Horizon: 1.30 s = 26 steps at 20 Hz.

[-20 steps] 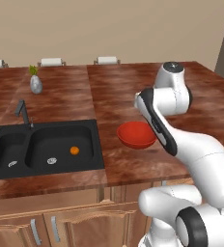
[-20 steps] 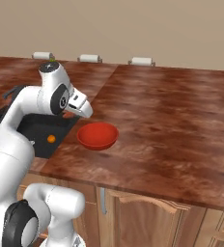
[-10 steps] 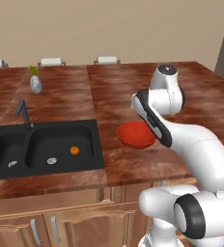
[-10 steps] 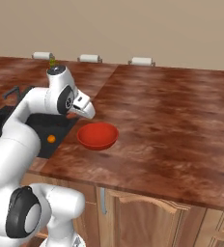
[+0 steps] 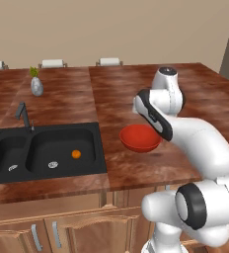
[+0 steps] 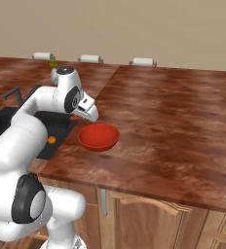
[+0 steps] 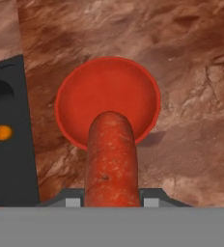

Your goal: Pick the carrots from the cabinet and place them in one bowl. Pick the tangerine from the sink and place it in the other bowl.

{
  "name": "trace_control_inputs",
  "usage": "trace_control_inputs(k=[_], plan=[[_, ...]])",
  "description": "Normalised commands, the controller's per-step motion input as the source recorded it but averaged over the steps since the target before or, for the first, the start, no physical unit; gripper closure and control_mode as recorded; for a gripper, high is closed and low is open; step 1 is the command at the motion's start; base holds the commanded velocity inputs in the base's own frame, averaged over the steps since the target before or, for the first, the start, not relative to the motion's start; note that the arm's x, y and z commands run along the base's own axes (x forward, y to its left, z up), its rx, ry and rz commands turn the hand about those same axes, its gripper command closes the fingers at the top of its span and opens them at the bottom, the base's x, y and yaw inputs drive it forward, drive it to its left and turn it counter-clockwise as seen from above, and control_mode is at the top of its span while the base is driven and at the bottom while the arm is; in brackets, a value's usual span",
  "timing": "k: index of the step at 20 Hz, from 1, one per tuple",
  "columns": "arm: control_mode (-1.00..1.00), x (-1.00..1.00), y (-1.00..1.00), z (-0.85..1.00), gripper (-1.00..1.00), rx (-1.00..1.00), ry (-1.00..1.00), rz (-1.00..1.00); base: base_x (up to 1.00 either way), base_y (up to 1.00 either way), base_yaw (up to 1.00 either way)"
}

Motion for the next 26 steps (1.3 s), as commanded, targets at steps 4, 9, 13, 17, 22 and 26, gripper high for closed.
trace_control_inputs(k=[4,9,13,17,22,26], plan=[[-1.00,0.19,0.00,-0.19,1.00,0.00,0.02,0.00,0.00,0.00,0.00],[-1.00,0.17,0.00,-0.19,1.00,0.00,0.00,0.00,0.00,0.00,0.00],[-1.00,0.14,0.00,-0.19,1.00,0.00,0.00,0.00,0.00,0.00,0.00],[-1.00,0.09,0.00,-0.19,1.00,0.00,0.00,0.00,0.00,0.00,0.00],[-1.00,0.05,-0.01,-0.18,1.00,0.00,0.00,0.00,0.00,0.00,0.00],[-1.00,0.05,-0.04,-0.16,1.00,0.00,0.00,0.00,0.00,0.00,0.00]])
